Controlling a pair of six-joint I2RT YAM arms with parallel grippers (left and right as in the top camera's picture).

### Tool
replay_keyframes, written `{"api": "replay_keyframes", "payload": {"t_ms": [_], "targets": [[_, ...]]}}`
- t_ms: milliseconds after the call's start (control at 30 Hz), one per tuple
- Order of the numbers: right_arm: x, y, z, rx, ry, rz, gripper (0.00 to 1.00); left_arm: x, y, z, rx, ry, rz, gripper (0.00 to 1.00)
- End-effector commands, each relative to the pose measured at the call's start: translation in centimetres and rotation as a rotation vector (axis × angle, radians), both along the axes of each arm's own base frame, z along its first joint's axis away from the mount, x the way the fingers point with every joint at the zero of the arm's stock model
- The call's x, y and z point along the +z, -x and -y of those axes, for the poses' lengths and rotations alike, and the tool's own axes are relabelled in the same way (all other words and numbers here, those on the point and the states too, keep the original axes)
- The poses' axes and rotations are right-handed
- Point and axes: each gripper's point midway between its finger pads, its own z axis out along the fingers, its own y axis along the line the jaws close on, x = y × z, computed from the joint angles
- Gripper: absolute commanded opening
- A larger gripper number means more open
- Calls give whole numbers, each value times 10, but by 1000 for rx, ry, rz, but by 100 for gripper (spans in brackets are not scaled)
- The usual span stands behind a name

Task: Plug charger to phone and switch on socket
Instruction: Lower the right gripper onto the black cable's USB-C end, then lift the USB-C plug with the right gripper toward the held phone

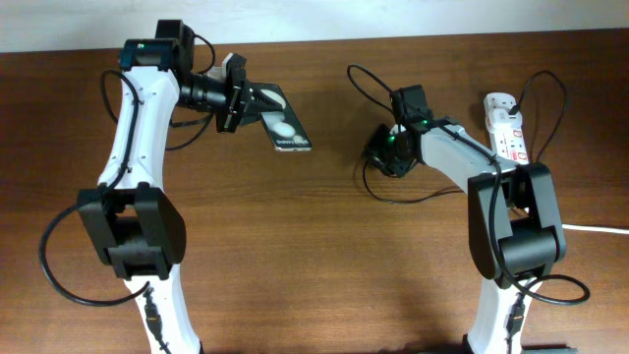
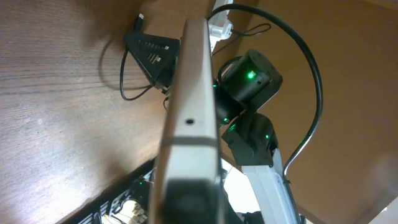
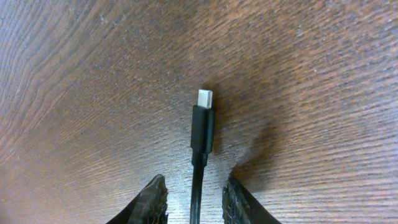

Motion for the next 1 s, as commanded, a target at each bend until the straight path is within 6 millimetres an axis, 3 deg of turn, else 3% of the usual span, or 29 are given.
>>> {"api": "replay_keyframes", "payload": {"t_ms": [0, 167, 367, 433, 500, 667, 833, 967], "targets": [[1, -9, 1, -14, 25, 26, 28, 6, 0, 2, -6, 30, 10, 0], [-1, -11, 0, -14, 22, 32, 26, 6, 0, 2, -6, 30, 10, 0], [-24, -3, -7, 6, 16, -21, 23, 6, 0, 2, -6, 30, 10, 0], [-24, -3, -7, 6, 16, -21, 18, 6, 0, 2, -6, 30, 10, 0], [-24, -2, -9, 10, 9, -23, 6, 6, -1, 2, -6, 30, 11, 0], [-23, 2, -11, 130, 18, 10, 4, 5, -1, 2, -6, 30, 10, 0], [8, 7, -29, 472, -143, 186, 4, 0, -1, -1, -2, -8, 13, 0], [47, 8, -10, 526, -184, 274, 4, 0, -1, -1, -12, -8, 31, 0]]}}
